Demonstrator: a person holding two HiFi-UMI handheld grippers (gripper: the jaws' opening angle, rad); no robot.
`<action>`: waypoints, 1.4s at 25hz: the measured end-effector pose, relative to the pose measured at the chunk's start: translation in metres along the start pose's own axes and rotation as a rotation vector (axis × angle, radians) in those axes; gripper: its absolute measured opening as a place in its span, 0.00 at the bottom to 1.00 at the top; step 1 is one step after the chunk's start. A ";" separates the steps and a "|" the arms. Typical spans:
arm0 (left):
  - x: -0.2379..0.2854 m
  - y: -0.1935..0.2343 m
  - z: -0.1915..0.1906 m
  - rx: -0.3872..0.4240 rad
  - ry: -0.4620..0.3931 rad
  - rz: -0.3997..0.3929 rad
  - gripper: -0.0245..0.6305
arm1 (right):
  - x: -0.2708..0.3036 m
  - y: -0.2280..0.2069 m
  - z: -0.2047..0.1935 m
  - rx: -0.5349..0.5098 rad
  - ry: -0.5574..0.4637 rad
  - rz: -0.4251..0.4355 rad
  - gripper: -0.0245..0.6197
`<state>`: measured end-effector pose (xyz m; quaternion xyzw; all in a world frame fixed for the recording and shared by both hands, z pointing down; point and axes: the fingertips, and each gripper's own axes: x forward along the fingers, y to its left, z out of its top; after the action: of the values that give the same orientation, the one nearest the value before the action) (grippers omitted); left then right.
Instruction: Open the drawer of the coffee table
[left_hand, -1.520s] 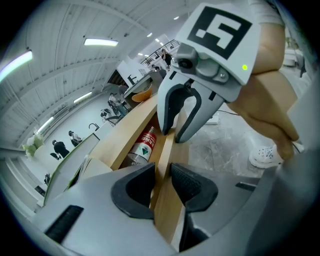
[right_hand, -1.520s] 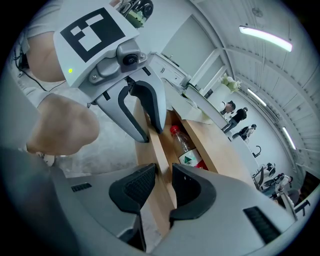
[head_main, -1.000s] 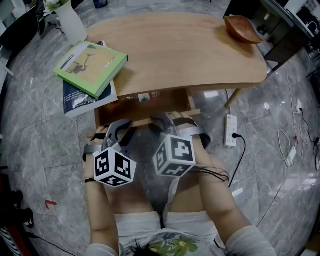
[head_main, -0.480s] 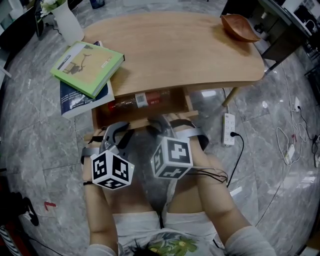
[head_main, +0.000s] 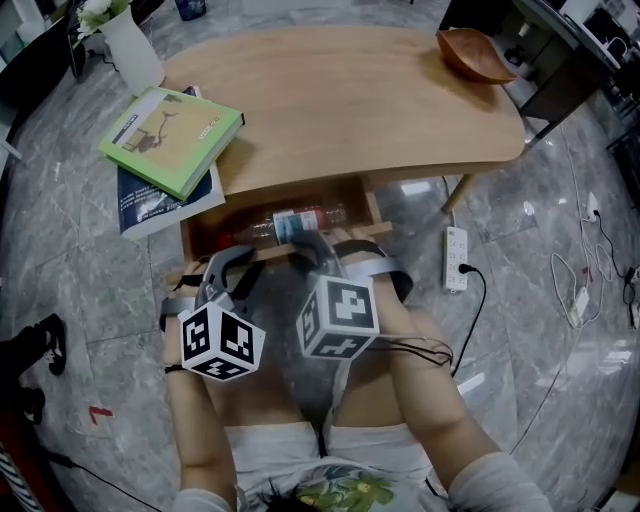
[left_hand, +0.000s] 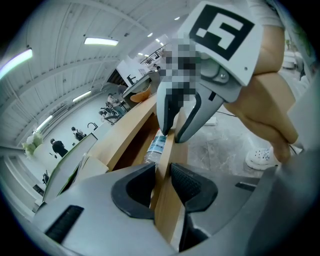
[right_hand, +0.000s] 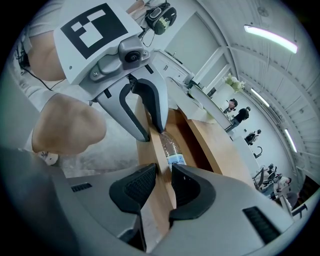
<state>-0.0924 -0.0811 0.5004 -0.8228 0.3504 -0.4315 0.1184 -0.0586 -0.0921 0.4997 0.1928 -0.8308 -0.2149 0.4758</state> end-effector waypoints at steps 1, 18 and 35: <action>0.000 0.000 0.000 -0.001 0.000 -0.001 0.20 | 0.000 0.000 0.000 -0.002 0.002 0.000 0.20; -0.004 -0.006 0.000 0.028 0.016 -0.053 0.19 | -0.004 0.006 0.000 -0.010 0.016 0.024 0.20; -0.014 -0.026 -0.001 0.019 0.013 -0.096 0.18 | -0.015 0.025 -0.003 -0.018 0.028 0.079 0.19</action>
<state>-0.0859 -0.0526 0.5052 -0.8346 0.3072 -0.4453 0.1033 -0.0522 -0.0640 0.5042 0.1585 -0.8290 -0.2008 0.4974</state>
